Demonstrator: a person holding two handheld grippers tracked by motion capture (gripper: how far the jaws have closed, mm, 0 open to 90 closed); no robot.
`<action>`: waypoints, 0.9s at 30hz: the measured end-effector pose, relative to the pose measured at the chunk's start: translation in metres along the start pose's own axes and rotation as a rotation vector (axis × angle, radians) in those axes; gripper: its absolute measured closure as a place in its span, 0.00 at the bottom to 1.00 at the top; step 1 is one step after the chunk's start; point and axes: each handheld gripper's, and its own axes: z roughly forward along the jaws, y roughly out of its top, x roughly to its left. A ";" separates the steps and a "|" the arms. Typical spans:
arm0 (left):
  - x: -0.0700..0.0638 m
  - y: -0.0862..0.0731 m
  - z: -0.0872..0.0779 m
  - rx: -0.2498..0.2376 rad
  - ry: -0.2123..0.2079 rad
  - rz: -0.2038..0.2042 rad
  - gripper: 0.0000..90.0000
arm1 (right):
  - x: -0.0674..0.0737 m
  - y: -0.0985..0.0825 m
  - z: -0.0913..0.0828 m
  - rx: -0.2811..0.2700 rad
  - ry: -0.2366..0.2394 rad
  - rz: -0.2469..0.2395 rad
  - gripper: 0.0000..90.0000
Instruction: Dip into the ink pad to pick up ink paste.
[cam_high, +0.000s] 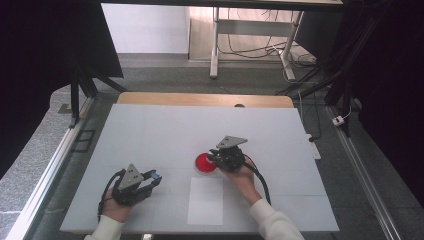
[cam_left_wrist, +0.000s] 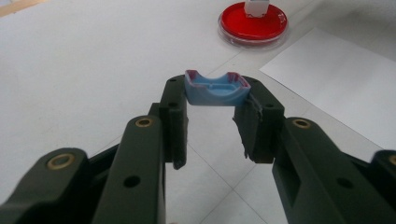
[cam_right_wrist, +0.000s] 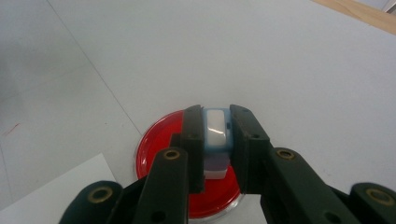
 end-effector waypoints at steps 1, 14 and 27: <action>0.000 0.000 0.000 0.000 0.000 0.000 0.72 | 0.000 0.000 0.000 0.001 -0.001 -0.001 0.84; 0.000 0.000 0.000 -0.001 0.001 -0.002 0.72 | -0.001 -0.001 0.000 -0.008 0.007 0.000 0.84; 0.002 -0.001 0.000 -0.003 0.000 -0.007 0.72 | -0.006 0.000 -0.006 -0.065 0.022 0.052 0.84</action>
